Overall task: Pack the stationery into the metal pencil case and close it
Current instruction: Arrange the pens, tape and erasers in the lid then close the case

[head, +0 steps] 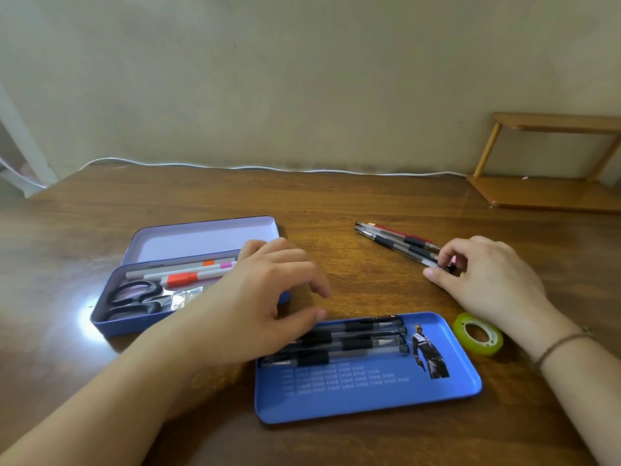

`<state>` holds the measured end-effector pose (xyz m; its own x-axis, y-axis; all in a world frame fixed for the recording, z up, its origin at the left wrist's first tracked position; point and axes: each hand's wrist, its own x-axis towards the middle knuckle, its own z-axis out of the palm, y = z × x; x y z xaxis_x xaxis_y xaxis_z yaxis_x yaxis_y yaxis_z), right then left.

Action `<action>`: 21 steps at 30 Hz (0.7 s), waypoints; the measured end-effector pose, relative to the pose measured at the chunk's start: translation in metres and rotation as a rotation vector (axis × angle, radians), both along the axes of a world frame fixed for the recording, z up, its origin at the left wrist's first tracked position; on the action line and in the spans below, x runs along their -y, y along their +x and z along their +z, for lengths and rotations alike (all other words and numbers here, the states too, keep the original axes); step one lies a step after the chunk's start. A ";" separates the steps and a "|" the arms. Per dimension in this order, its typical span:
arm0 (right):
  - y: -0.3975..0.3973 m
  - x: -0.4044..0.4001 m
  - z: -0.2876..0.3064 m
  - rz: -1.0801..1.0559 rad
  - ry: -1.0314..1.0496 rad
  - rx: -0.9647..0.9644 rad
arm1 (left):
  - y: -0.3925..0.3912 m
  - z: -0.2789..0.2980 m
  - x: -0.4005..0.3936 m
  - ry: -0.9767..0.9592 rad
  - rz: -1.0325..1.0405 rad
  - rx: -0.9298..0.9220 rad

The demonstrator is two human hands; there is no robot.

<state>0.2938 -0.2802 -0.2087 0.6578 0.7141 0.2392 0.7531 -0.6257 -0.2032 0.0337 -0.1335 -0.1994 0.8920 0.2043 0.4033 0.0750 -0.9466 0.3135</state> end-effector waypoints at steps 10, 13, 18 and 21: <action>-0.032 0.010 0.027 0.316 0.447 -0.107 | 0.005 0.001 0.007 -0.054 0.135 0.207; -0.062 0.008 0.023 0.566 0.446 -0.186 | 0.007 0.005 0.017 -0.225 0.098 0.325; -0.085 0.010 0.015 0.800 0.359 -0.058 | 0.010 0.010 0.033 -0.397 0.005 0.457; -0.084 0.014 0.018 0.835 0.365 -0.046 | 0.009 0.014 0.040 -0.421 -0.045 0.393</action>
<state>0.2096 -0.2943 -0.1911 -0.0249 0.8475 0.5302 0.9185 0.2288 -0.3226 0.0425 -0.1738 -0.1856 0.7029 0.3845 0.5984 -0.1609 -0.7335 0.6603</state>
